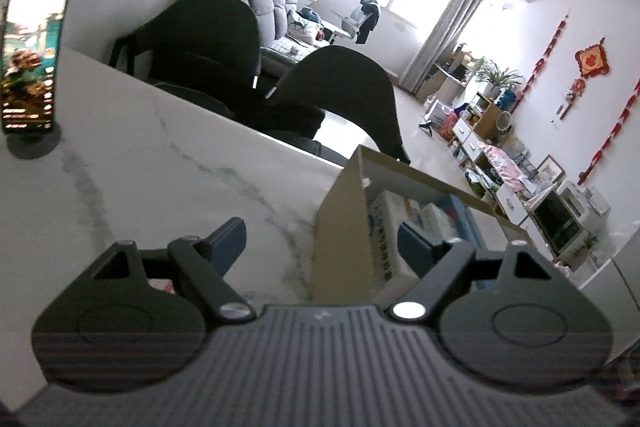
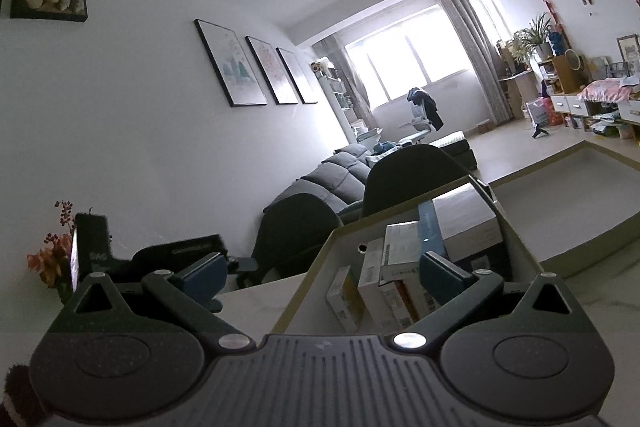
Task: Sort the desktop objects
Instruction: 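Move the left gripper to the white box with red strawberry print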
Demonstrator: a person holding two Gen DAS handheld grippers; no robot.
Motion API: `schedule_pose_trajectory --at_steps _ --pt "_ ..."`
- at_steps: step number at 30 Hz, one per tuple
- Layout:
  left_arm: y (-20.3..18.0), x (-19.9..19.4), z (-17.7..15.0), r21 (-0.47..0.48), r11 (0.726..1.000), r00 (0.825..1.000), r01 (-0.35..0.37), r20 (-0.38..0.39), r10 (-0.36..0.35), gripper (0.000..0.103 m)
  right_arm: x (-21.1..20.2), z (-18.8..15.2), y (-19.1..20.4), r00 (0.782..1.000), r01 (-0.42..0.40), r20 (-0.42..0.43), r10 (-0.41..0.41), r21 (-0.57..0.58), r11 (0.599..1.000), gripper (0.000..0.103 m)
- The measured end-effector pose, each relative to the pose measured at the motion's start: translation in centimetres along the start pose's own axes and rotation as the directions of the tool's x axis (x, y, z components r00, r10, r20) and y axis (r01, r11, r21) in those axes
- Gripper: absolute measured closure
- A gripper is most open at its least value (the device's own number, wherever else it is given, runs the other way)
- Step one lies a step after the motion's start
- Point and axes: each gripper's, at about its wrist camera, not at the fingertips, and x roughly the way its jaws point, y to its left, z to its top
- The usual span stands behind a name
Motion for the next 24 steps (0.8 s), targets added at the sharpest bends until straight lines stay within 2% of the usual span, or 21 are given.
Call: schedule_pose_trajectory --at_steps 6,11,19,24 --pt "2.2 -0.7 -1.0 -0.029 0.999 1.000 -0.014 -0.012 0.014 0.019 0.4 -0.4 0.3 1.000 -0.004 -0.020 0.004 0.000 1.000 0.001" --pt "4.1 -1.0 -1.7 -0.024 0.998 0.998 -0.055 -0.024 0.055 0.019 0.6 -0.6 0.4 1.000 -0.006 -0.030 0.006 -0.003 1.000 0.001" --pt "6.4 0.4 -3.5 0.012 0.989 0.985 -0.149 -0.090 0.149 0.019 1.0 -0.9 0.6 0.999 -0.019 -0.048 0.019 -0.003 1.000 0.001" --pt "7.0 2.0 -4.7 0.028 0.988 0.978 -0.149 -0.141 0.151 0.017 1.3 -1.0 0.8 0.998 -0.024 -0.055 0.023 -0.010 1.000 0.001"
